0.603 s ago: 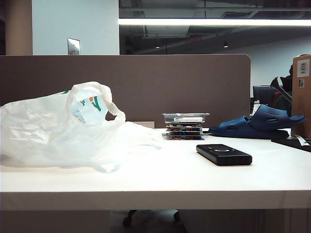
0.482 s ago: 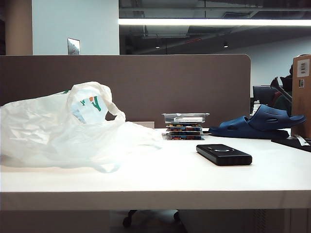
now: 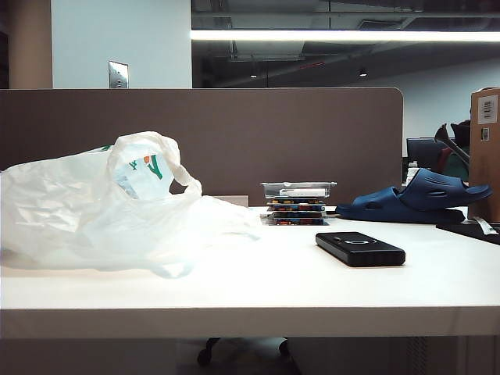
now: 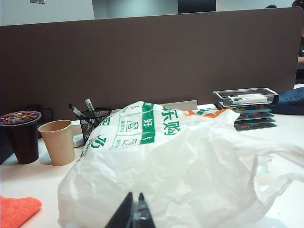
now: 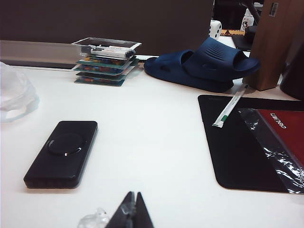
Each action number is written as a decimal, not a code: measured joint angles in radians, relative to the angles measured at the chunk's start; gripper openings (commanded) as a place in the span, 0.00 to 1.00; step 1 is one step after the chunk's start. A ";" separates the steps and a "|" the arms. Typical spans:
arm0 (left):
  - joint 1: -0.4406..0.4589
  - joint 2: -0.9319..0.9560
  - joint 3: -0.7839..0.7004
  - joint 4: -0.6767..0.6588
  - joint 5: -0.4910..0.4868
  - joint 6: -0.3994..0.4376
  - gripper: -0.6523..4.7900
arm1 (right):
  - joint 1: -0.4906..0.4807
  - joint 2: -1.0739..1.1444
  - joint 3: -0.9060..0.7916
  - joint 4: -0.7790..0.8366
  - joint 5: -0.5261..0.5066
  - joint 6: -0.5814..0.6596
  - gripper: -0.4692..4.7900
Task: Put the power bank into the bag.
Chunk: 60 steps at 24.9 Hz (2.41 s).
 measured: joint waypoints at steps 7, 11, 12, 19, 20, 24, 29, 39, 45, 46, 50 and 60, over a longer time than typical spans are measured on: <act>0.000 0.000 0.000 0.000 0.000 0.000 0.11 | 0.000 0.000 0.000 0.003 0.000 0.004 0.07; 0.000 0.000 0.005 -0.003 0.035 0.000 0.11 | 0.000 0.000 0.006 0.011 0.000 0.030 0.07; 0.000 0.000 0.011 -0.006 0.064 0.000 0.11 | 0.000 0.000 0.014 0.006 0.000 0.039 0.07; 0.000 0.000 0.058 -0.018 0.320 -0.035 0.11 | 0.000 0.002 0.116 -0.035 0.000 0.063 0.07; 0.000 0.000 0.068 -0.029 0.337 -0.051 0.11 | 0.000 0.002 0.134 -0.048 0.000 0.073 0.07; 0.000 0.000 0.105 -0.102 0.424 -0.124 0.11 | 0.000 0.003 0.246 -0.151 -0.003 0.087 0.07; -0.001 0.000 0.130 -0.146 0.518 -0.160 0.11 | 0.000 0.016 0.371 -0.259 -0.003 0.089 0.07; -0.001 0.000 0.150 -0.294 0.575 -0.163 0.11 | 0.000 0.330 0.693 -0.480 -0.048 0.091 0.07; -0.001 0.000 0.150 -0.294 0.580 -0.163 0.11 | 0.021 0.628 0.989 -0.614 -0.073 0.091 0.07; -0.001 0.000 0.150 -0.294 0.580 -0.163 0.11 | 0.028 0.667 1.032 -0.626 -0.080 0.091 0.07; -0.001 0.000 0.150 -0.296 0.581 -0.163 0.11 | 0.086 0.842 1.218 -0.661 -0.098 0.090 0.07; -0.001 0.000 0.150 -0.296 0.581 -0.163 0.11 | 0.267 1.199 1.487 -0.757 -0.016 0.090 0.17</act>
